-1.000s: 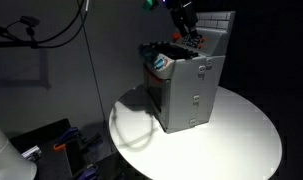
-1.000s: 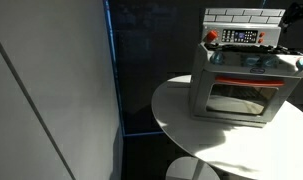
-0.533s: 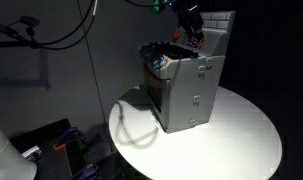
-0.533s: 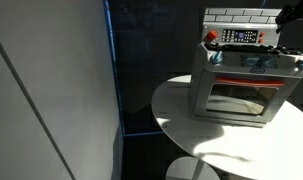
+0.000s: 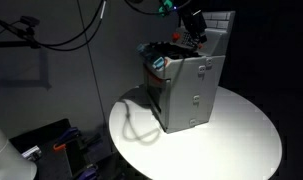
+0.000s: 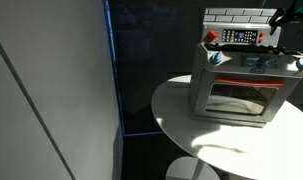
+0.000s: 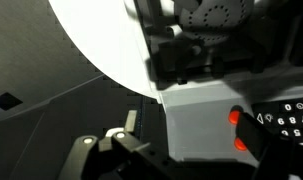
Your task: Press the top orange button on the right side of the stove
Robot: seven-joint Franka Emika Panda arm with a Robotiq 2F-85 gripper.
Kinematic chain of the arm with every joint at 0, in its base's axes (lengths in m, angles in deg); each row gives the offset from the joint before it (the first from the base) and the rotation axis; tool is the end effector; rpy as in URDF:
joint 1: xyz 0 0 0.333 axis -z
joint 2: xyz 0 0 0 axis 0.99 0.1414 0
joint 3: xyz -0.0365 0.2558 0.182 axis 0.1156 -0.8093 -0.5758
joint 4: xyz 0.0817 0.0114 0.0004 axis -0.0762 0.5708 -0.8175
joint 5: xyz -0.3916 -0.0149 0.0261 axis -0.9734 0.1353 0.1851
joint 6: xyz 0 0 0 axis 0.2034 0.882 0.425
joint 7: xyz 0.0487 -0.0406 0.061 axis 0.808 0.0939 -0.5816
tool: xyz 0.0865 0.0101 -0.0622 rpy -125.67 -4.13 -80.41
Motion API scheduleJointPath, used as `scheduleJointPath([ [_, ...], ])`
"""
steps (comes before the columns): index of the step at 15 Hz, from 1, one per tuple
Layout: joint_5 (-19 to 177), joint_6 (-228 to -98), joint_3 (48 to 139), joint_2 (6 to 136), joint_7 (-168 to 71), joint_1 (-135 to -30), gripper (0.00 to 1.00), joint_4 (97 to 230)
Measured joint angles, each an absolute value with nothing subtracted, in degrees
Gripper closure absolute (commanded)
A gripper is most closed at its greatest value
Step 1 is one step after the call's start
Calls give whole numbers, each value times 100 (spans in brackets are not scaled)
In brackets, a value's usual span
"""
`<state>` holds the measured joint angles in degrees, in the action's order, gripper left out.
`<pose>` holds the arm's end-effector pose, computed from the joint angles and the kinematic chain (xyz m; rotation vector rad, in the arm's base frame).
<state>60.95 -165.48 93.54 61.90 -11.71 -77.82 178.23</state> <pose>0.6211 -0.0873 0.4887 2.7369 -0.9116 0.6843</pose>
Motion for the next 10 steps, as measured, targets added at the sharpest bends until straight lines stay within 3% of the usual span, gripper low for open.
scheduleJointPath([
  [10, 6095, -16560, 9485, 6470, -1079, -7916, 0, 17501],
])
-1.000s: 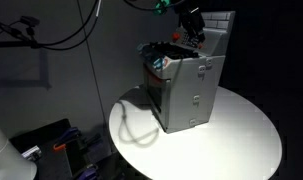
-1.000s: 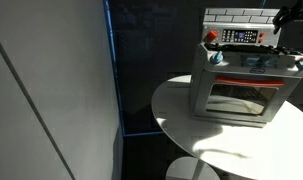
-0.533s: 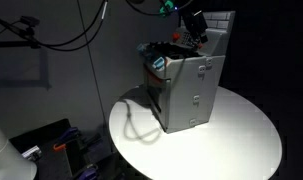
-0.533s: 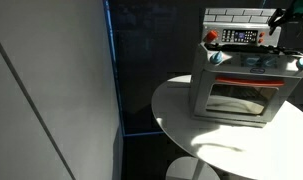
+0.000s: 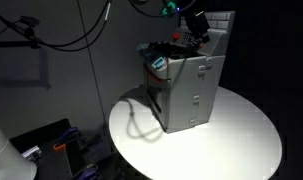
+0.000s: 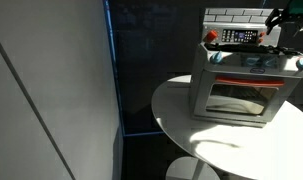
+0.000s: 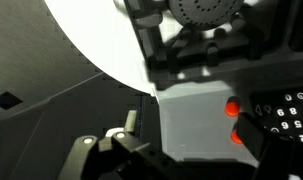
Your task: Press the top orange button on the right side of the stove
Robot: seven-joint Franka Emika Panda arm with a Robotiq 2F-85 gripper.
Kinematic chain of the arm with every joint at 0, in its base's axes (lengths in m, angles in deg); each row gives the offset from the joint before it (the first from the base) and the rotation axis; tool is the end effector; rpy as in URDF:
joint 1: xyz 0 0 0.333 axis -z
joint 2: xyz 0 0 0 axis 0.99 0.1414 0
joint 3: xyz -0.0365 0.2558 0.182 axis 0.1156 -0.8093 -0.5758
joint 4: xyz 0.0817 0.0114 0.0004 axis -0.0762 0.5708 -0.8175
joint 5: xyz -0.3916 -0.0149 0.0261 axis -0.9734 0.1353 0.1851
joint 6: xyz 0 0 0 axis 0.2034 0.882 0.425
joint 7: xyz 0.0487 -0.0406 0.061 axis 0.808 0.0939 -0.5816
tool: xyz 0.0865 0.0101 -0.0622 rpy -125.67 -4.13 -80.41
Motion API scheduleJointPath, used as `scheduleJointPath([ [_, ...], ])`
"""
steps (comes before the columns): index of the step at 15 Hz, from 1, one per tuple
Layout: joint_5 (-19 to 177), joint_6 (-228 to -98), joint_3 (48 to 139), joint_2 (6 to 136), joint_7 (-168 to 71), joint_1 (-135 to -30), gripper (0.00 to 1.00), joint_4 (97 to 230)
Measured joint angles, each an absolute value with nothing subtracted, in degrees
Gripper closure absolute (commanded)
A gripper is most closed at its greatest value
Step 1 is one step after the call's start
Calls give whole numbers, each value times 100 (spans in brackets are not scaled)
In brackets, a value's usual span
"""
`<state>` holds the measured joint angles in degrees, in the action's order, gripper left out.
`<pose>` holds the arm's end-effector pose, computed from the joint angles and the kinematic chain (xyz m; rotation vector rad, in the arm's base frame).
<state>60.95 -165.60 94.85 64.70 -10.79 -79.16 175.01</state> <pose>0.6370 -0.0874 0.4866 2.7261 -0.9288 0.7022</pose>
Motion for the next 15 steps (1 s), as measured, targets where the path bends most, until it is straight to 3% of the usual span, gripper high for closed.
scheduleJointPath([
  [15, 6096, -16561, 9572, 6660, -1042, -7971, 0, 17343],
])
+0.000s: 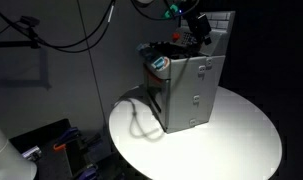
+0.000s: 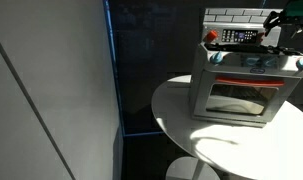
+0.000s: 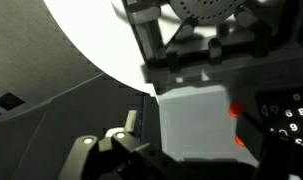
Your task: Press the top orange button on the right side of the stove
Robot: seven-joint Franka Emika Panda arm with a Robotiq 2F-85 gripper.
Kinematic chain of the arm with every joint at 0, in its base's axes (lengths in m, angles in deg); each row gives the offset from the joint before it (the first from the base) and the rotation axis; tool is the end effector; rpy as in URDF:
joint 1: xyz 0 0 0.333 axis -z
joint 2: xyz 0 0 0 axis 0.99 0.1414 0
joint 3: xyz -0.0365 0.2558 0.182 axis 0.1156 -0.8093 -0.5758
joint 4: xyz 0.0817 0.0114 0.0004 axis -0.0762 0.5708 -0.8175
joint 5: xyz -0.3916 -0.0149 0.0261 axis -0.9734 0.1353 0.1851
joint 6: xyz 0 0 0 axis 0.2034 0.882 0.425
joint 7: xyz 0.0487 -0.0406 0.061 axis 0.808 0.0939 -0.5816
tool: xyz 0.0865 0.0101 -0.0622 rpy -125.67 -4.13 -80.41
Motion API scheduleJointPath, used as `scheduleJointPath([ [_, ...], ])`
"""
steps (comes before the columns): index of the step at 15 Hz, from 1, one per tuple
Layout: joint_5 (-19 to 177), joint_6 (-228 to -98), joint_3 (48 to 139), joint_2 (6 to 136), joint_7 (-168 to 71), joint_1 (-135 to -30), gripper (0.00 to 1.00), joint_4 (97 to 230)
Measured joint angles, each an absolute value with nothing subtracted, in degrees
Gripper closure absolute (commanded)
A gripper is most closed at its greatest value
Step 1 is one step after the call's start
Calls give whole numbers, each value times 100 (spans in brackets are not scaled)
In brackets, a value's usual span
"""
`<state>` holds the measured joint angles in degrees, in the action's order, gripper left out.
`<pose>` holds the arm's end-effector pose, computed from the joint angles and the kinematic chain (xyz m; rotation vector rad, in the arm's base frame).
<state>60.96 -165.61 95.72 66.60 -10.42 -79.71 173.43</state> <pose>0.6456 -0.0909 0.4794 2.7173 -0.9399 0.6957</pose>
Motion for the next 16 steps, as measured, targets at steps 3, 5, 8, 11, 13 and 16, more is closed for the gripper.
scheduleJointPath([
  [3, 6096, -16561, 9591, 6722, -1025, -7974, 0, 17278],
  [5, 6096, -16570, 9603, 6754, -1014, -7976, 0, 17248],
  [8, 6096, -16592, 9623, 6806, -1004, -7985, 0, 17196],
  [11, 6096, -16594, 9643, 6830, -1001, -8000, 0, 17168],
  [13, 6096, -16594, 9657, 6843, -1000, -8014, 0, 17154],
  [16, 6100, -16594, 9670, 6845, -1000, -8033, 0, 17151],
])
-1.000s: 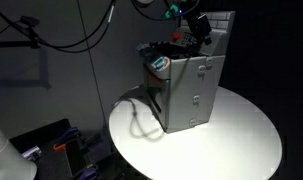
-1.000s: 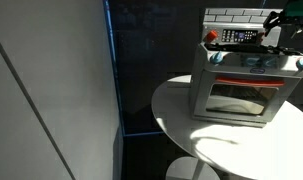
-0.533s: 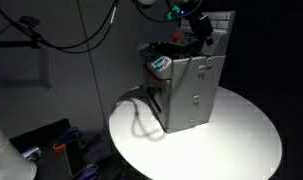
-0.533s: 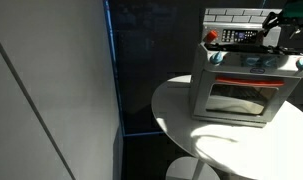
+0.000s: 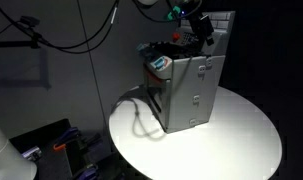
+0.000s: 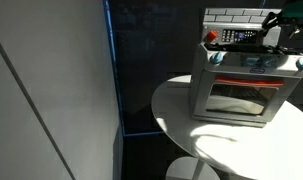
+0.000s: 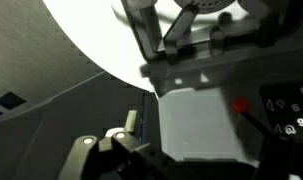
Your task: Press the top orange button on the right side of the stove
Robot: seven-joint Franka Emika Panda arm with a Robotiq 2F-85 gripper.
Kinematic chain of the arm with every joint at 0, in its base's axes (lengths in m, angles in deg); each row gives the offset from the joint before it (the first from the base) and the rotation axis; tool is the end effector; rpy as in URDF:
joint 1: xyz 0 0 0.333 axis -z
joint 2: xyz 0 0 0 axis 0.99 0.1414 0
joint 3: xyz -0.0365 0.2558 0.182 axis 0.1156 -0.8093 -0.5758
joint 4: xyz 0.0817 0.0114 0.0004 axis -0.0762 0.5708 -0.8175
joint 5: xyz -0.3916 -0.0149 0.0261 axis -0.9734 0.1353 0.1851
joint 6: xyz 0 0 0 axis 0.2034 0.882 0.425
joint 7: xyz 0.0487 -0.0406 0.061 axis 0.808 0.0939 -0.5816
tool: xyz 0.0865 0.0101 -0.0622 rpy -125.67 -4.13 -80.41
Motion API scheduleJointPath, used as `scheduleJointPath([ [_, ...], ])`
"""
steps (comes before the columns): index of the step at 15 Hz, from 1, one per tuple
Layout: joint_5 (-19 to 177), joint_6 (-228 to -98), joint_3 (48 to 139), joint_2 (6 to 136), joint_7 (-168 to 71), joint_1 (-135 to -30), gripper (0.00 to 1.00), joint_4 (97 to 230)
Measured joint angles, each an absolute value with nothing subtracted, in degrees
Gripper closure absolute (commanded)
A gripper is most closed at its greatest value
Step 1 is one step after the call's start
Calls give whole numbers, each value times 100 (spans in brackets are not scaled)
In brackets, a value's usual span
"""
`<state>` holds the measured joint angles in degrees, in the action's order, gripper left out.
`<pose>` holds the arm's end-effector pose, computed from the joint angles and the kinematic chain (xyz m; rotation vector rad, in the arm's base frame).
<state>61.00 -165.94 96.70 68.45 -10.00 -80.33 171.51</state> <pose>0.6550 -0.0944 0.4763 2.7065 -0.9519 0.7073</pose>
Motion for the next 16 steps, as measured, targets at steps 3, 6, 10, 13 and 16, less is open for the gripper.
scheduleJointPath([
  [3, 6107, -16594, 9670, 6844, -1000, -8061, 0, 17146],
  [6, 6110, -16594, 9670, 6844, -1000, -8099, 0, 17136],
  [10, 6110, -16619, 9670, 6844, -1000, -8118, 0, 17122],
  [13, 6110, -16661, 9670, 6844, -1000, -8118, 0, 17122],
  [16, 6110, -16704, 9670, 6847, -1000, -8118, 0, 17122],
])
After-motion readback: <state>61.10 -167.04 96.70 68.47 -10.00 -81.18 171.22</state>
